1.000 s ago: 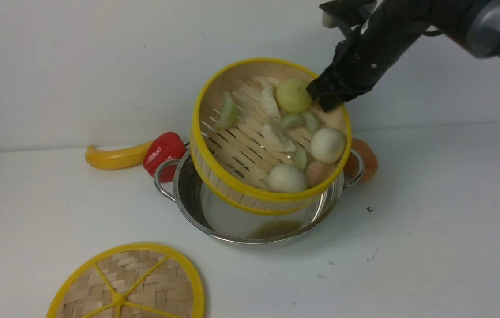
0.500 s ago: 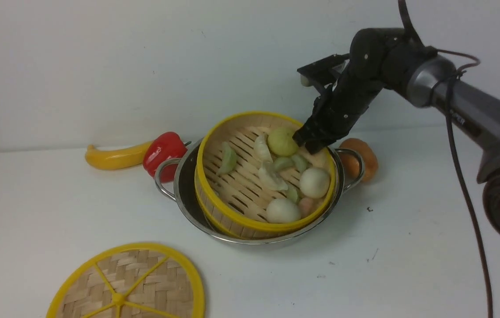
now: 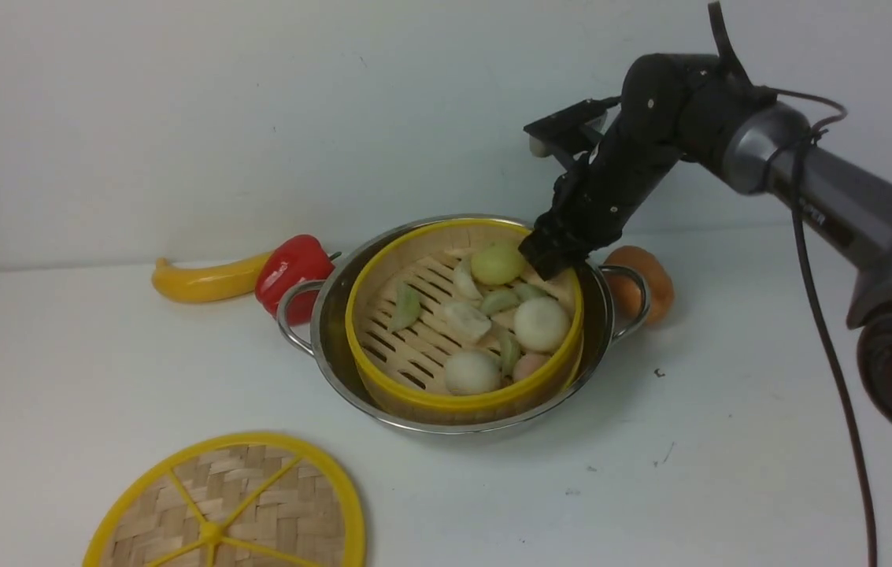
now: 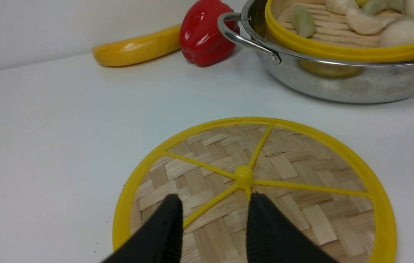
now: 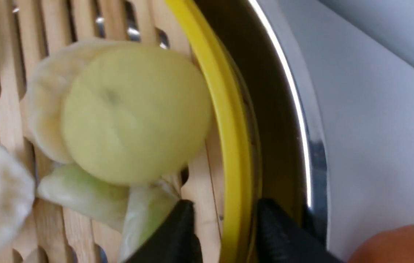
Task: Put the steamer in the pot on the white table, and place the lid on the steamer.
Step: 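Place the bamboo steamer basket of food into the steel pot with the right gripper, then grasp the bamboo steamer lid lying on the table by its centre knob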
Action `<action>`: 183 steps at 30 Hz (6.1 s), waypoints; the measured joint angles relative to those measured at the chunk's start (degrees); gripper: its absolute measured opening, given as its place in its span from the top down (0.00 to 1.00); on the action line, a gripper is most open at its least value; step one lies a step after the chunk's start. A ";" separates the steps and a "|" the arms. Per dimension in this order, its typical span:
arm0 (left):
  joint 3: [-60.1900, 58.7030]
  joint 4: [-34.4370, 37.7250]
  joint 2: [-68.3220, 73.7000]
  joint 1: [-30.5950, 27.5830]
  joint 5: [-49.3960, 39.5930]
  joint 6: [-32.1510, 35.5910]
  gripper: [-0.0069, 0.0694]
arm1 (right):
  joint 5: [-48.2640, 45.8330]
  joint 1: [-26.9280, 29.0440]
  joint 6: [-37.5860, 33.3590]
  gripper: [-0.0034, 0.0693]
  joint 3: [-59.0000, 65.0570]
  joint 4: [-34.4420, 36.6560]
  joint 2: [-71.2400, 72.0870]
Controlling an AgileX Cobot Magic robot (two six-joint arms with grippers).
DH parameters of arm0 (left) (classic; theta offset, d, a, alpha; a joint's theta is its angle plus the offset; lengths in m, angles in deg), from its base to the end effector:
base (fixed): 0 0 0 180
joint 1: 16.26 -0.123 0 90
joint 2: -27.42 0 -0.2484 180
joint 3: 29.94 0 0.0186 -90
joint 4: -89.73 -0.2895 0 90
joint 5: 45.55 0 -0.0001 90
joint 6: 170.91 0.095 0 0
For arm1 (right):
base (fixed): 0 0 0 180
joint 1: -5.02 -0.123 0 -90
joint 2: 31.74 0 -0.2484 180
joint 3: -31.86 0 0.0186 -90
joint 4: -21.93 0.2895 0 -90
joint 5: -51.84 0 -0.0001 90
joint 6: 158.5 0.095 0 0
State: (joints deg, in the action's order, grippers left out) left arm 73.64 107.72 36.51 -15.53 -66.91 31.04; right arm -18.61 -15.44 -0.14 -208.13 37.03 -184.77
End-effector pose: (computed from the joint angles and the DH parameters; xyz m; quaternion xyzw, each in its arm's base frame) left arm 0.1325 -0.0124 0.1775 0.0746 0.7941 -0.0219 0.6027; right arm 0.4964 0.2101 0.1509 -0.3284 0.9248 0.1274 0.1437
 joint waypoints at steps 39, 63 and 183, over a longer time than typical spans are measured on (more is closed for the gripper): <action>0.00 0.00 0.00 0.00 0.00 0.00 0.59 | 0.01 0.56 39.34 0.94 -15.96 -7.48 25.12; 0.00 0.00 0.00 0.00 0.00 0.00 0.59 | 21.23 1.47 35.63 0.84 48.48 -23.65 66.07; 1.15 40.37 -0.17 0.00 13.82 0.59 0.59 | 50.11 19.12 43.41 0.61 136.58 -30.15 144.02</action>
State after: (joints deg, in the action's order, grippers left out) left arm 74.79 148.10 36.34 -15.53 -53.09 31.63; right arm 31.49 3.68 43.27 -71.56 6.88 -40.75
